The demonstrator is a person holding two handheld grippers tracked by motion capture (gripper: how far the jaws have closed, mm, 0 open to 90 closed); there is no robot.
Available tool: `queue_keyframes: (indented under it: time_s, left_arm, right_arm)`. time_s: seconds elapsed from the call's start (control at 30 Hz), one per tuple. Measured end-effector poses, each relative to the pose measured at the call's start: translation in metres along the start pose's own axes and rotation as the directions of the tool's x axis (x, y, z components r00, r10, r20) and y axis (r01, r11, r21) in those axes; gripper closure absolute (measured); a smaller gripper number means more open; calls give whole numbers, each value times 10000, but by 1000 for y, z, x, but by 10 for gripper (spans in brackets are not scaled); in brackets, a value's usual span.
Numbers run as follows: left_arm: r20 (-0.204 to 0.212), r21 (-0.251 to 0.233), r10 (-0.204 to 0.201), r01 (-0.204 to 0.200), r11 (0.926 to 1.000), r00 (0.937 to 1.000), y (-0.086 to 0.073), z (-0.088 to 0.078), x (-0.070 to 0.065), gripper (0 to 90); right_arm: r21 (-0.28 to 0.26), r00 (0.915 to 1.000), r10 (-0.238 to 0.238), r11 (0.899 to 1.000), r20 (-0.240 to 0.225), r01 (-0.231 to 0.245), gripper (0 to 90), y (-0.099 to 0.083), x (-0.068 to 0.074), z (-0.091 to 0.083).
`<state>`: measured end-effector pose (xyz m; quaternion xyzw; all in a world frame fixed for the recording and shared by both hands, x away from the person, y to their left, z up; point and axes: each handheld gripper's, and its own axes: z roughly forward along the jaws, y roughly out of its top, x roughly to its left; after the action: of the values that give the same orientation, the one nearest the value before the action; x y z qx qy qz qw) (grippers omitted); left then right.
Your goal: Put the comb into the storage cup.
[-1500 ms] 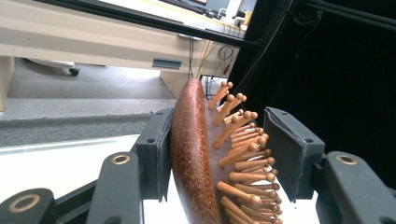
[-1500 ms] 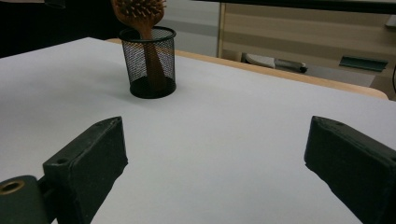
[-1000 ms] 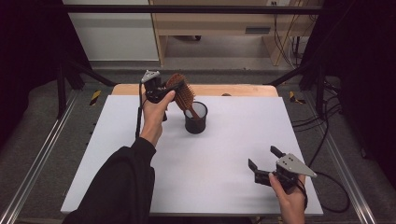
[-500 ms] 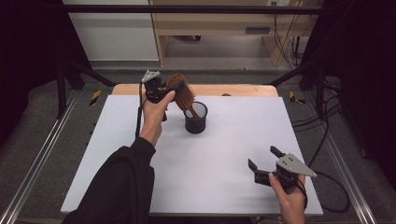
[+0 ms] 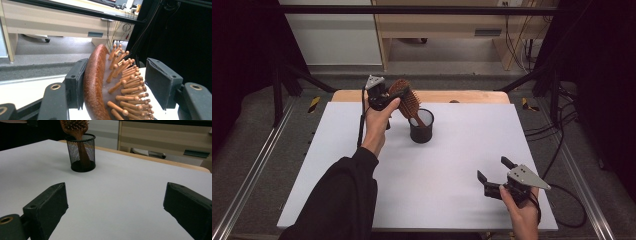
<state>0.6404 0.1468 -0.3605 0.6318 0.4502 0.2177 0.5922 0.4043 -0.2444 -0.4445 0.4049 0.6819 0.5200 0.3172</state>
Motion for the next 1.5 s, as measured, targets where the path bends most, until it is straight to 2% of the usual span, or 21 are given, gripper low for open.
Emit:
queue_keyframes:
  time_s: [0.53, 0.9, 1.13, 1.5]
  left_arm:
    - [24, -61, -131, 132, 9999, 9999, -2, 0, 2, 320]
    - [-82, -77, -337, 336, 9994, 9994, -2, -1, 2, 140]
    - [-85, -106, -240, 239, 9997, 9997, -2, -3, 1, 85]
    - [-32, -302, -4, 3, 9995, 10000, 0, -7, -3, 60]
  right_arm:
    - [32, 10000, 7, 10000, -22, -7, 55, 0, 0, 0]
    - [31, 10000, -2, 10000, -29, 2, 54, 0, 0, 0]
    - [38, 10000, -14, 10000, -27, 14, 54, 0, 1, 0]
    - [27, 10000, -13, 10000, -15, 14, 54, 0, 1, 0]
